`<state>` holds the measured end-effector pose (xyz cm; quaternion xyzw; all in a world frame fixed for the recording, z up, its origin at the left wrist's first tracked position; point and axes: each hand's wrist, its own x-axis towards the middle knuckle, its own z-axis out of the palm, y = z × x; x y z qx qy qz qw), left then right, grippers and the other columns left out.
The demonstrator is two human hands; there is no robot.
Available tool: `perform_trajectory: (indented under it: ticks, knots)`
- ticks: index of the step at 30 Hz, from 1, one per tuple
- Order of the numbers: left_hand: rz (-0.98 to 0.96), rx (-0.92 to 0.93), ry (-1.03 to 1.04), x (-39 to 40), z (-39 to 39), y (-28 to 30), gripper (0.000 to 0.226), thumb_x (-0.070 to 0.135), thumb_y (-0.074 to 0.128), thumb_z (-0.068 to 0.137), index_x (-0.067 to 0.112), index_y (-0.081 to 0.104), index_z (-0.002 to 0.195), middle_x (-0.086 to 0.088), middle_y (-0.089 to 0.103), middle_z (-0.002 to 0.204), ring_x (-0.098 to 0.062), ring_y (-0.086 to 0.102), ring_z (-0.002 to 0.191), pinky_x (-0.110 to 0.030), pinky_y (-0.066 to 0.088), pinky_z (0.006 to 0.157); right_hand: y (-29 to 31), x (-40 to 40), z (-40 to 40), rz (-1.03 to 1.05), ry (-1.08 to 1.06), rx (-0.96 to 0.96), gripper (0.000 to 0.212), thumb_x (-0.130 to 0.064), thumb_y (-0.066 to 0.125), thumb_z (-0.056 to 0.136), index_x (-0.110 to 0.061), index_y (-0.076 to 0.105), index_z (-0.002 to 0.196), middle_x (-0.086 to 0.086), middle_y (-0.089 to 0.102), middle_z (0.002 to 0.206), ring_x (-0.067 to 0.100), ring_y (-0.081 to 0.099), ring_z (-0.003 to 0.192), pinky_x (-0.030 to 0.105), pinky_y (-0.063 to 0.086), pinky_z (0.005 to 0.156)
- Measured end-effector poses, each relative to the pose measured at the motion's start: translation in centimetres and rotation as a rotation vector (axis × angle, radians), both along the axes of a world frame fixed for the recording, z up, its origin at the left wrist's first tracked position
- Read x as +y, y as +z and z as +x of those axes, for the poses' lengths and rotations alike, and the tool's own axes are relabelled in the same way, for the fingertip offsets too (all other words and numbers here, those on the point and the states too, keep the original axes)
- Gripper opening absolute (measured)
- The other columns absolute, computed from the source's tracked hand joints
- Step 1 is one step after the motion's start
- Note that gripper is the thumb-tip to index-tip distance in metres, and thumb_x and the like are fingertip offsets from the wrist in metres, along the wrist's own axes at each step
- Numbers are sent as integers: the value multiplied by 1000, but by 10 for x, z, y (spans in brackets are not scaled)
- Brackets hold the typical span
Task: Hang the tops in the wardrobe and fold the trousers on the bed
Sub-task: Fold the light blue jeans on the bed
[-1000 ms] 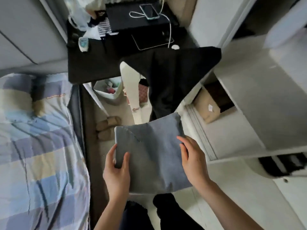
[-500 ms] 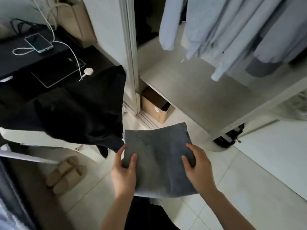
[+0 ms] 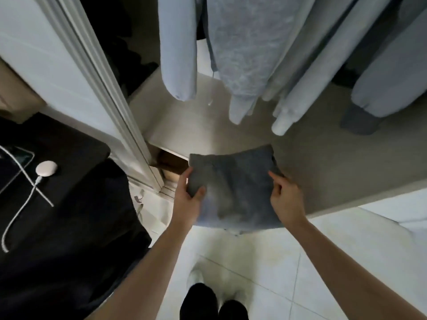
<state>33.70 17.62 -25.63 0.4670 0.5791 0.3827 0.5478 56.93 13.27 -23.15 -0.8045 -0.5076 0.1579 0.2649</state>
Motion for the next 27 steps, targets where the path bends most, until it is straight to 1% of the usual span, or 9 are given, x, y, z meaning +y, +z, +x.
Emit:
perform_trajectory:
  ticks: [4,7,9,12,14,18,21,24,27]
  knots:
    - [102,-122,-101,94,31,-14,58,-3,62,88,24,46,137,0,56,130,-22,53,124,-43,49,103,-16,68,27,179,-249,70,34,2,47,92,-8,68,116,20,69,109,35,64,96,18,40,79]
    - [143,-60,-166,146,59,-38,59,2,60,91,24,41,141,-4,53,137,-21,51,126,-39,46,106,-46,110,52,272,-401,113,34,10,47,85,2,68,110,22,67,111,35,62,103,24,43,86]
    - [160,280,-265,172,71,-68,61,14,58,94,24,32,148,-5,42,148,-28,42,134,-44,38,112,-68,121,67,112,-446,74,33,12,47,80,7,65,108,26,65,108,40,61,102,35,46,82]
    - [208,984,-760,175,81,-112,82,8,58,90,27,11,154,-5,1,163,-38,6,148,-56,18,118,-104,116,70,-275,-205,-145,44,6,55,75,4,57,118,27,57,118,43,55,108,42,44,87]
    - [406,1173,-970,166,86,-133,87,9,58,87,28,7,155,-4,-7,163,-36,-8,149,-55,8,118,-128,110,68,-370,39,-287,68,-4,63,74,-2,41,138,26,43,139,45,46,120,45,40,98]
    - [639,1300,-966,160,89,-157,83,18,62,86,20,15,155,-13,15,161,-38,13,148,-57,16,115,-153,104,64,-680,281,-521,102,-26,69,79,-28,-1,153,16,-5,158,48,14,139,55,28,109]
    - [720,1310,-968,162,86,-167,83,17,81,66,13,47,142,-21,48,144,-47,47,129,-62,40,99,-160,104,58,-632,279,-729,92,-24,68,75,-23,20,153,26,17,155,57,31,130,63,38,96]
    - [758,1264,-969,170,83,-176,87,23,75,75,16,32,151,-19,32,155,-46,32,140,-59,36,106,-167,117,61,-625,266,-733,60,-21,46,84,-22,42,144,29,40,144,59,52,108,58,51,75]
    - [720,1270,-1010,175,80,-178,76,21,56,92,18,14,156,-19,13,161,-42,14,147,-54,25,116,-181,126,63,-643,258,-767,52,-17,36,87,-22,53,136,29,53,133,53,62,86,48,55,61]
